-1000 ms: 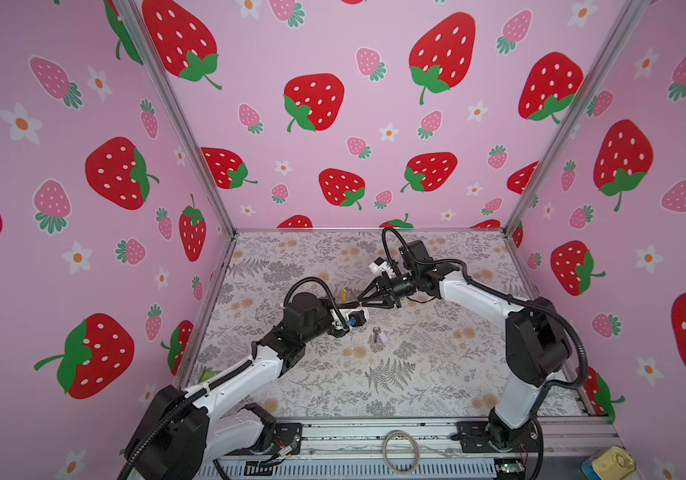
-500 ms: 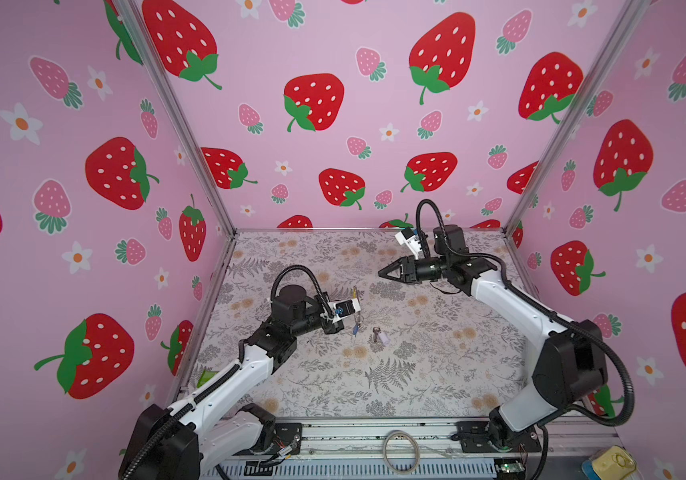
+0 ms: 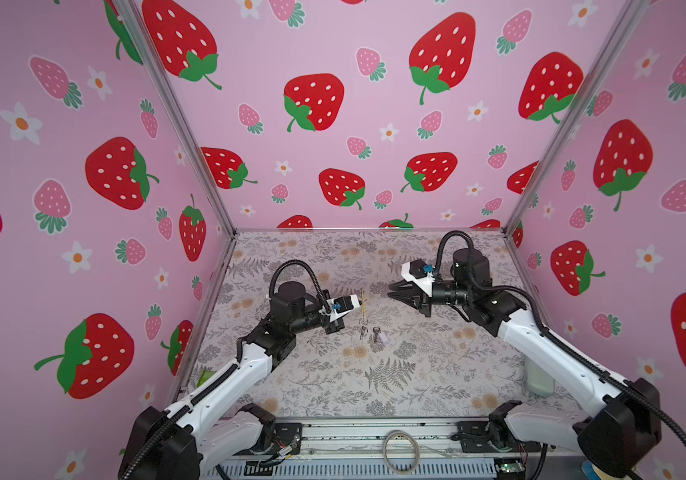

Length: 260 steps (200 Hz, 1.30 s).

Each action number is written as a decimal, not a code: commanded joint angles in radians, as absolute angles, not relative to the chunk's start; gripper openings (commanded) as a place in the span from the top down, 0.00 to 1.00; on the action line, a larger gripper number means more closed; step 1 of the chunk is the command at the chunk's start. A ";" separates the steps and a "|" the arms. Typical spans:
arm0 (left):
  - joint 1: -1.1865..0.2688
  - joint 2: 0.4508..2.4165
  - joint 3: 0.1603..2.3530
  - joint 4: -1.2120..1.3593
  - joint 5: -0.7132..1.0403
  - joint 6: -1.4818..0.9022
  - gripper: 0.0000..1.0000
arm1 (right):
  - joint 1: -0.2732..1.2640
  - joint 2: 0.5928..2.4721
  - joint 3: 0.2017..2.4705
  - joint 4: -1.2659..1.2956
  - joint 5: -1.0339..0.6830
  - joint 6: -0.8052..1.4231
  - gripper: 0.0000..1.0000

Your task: Put the keys on the keyring

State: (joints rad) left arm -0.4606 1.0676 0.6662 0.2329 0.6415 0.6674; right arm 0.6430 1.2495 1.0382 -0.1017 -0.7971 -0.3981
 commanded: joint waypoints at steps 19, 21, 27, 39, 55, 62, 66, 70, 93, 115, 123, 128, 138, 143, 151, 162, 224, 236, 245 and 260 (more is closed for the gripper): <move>-0.474 1.043 0.752 0.158 0.658 0.736 1.00 | 0.714 1.291 1.084 -0.173 -0.740 -0.689 0.76; -0.474 1.043 0.754 0.153 0.656 0.742 1.00 | 0.717 1.292 1.085 -0.175 -0.734 -0.693 0.76; -0.480 1.040 0.758 0.138 0.649 0.759 1.00 | 0.725 1.297 1.088 -0.181 -0.720 -0.705 0.76; -0.486 1.032 0.761 0.120 0.636 0.786 1.00 | 0.735 1.305 1.092 -0.190 -0.695 -0.719 0.76; -0.496 1.022 0.761 0.104 0.617 0.819 1.00 | 0.744 1.310 1.092 -0.189 -0.665 -0.718 0.76; -0.504 1.018 0.761 0.097 0.602 0.836 1.00 | 0.744 1.311 1.089 -0.176 -0.650 -0.696 0.76; -0.506 1.014 0.759 0.095 0.597 0.842 1.00 | 0.744 1.312 1.087 -0.169 -0.644 -0.685 0.75; -0.509 1.013 0.758 0.096 0.592 0.846 1.00 | 0.744 1.314 1.087 -0.167 -0.641 -0.677 0.75; -0.515 1.005 0.746 0.135 0.597 0.829 1.00 | 0.744 1.316 1.081 -0.133 -0.671 -0.617 0.74; -0.526 1.011 0.740 0.176 0.595 0.813 1.00 | 0.744 1.327 1.072 -0.074 -0.723 -0.540 0.74; -0.535 1.011 0.738 0.179 0.586 0.826 1.00 | 0.744 1.328 1.066 -0.058 -0.734 -0.529 0.74; -0.542 1.012 0.737 0.178 0.576 0.839 1.00 | 0.743 1.327 1.063 -0.054 -0.738 -0.527 0.74; -0.556 1.011 0.737 0.170 0.557 0.864 1.00 | 0.744 1.323 1.056 -0.049 -0.731 -0.529 0.74; -0.560 1.010 0.738 0.166 0.552 0.874 1.00 | 0.744 1.321 1.055 -0.050 -0.726 -0.532 0.74; -0.564 1.011 0.739 0.163 0.540 0.887 1.00 | 0.743 1.322 1.055 -0.057 -0.724 -0.540 0.74; -0.571 1.008 0.736 0.169 0.526 0.902 1.00 | 0.744 1.322 1.057 -0.063 -0.723 -0.545 0.74; -0.604 0.997 0.737 0.170 0.483 0.961 1.00 | 0.744 1.343 1.048 -0.067 -0.702 -0.544 0.74; -0.608 0.995 0.738 0.171 0.479 0.966 1.00 | 0.743 1.342 1.048 -0.069 -0.708 -0.551 0.74; -0.608 0.993 0.737 0.170 0.476 0.969 1.00 | 0.744 1.342 1.048 -0.070 -0.718 -0.555 0.74; -0.610 0.993 0.737 0.175 0.476 0.967 1.00 | 0.743 1.342 1.048 -0.072 -0.734 -0.564 0.74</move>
